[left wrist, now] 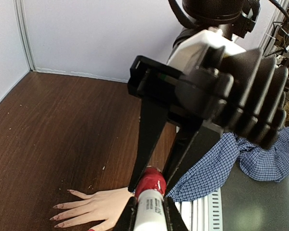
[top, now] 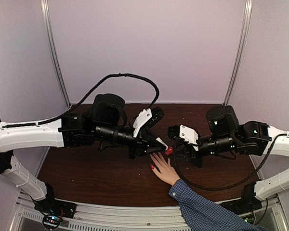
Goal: Paint the nails
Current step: Close the nail polish bottle cap on the nail polish bottle.
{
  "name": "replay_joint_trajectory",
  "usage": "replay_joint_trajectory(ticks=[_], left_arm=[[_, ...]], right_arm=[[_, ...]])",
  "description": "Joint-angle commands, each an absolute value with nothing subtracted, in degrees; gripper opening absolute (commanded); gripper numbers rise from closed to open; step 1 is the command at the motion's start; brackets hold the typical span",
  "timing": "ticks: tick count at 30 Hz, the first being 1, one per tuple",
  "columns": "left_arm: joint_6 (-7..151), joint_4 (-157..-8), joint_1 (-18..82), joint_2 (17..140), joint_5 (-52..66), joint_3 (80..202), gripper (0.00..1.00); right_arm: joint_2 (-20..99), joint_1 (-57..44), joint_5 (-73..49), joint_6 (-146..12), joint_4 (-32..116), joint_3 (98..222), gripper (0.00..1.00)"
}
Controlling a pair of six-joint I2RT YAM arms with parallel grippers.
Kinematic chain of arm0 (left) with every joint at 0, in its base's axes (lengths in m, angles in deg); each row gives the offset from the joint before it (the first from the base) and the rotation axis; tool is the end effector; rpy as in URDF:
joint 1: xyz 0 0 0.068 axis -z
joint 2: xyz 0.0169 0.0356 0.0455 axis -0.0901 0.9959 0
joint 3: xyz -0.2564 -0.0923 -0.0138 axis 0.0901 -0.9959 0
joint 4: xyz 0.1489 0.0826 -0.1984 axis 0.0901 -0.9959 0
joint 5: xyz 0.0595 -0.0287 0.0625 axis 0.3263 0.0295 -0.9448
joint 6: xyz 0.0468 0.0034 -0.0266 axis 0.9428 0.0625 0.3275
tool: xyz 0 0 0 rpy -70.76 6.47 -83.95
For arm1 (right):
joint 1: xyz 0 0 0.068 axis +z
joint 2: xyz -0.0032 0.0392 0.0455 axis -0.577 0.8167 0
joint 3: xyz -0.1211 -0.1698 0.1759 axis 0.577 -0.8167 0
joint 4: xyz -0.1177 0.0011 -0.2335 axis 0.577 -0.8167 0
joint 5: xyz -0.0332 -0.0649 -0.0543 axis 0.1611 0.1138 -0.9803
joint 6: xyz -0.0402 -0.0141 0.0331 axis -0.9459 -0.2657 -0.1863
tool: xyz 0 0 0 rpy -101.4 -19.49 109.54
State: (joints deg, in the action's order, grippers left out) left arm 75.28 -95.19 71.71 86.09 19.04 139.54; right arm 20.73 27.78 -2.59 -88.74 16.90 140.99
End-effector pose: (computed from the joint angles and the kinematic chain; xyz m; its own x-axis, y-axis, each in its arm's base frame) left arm 0.1238 -0.3164 0.3413 -0.2944 0.3376 -0.8941 0.9553 0.1292 -0.2658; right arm 0.0999 0.2186 0.3264 0.0176 -0.5053 -0.8628 -0.9931 0.0914 -0.0738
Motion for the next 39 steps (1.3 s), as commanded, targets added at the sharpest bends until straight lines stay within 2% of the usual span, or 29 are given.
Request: replay_joint_trajectory(ticks=[1,9,15,26,31,39], left_arm=[[76.8,-94.0,72.3,87.9,18.2,139.5,0.00],[78.9,-95.2,73.2,90.1,20.0,139.8,0.00],[81.7,-96.1,73.4,90.8,25.9,140.4,0.00],[96.0,-99.5,75.3,88.6,29.2,140.4,0.00],[101.3,-104.4,75.3,88.8,29.2,142.8,0.05],[99.5,-108.5,75.1,88.6,25.5,147.1,0.23]], right_arm=[[19.9,28.3,-0.1,-88.7,21.2,142.6,0.00],[18.1,28.3,2.0,-88.5,26.3,141.5,0.00],[17.5,28.3,6.5,-88.2,29.9,140.9,0.00],[17.7,28.3,13.9,-86.2,33.8,140.7,0.00],[17.7,28.3,15.0,-86.1,34.4,141.3,0.00],[17.9,28.3,14.4,-86.3,34.5,140.6,0.00]])
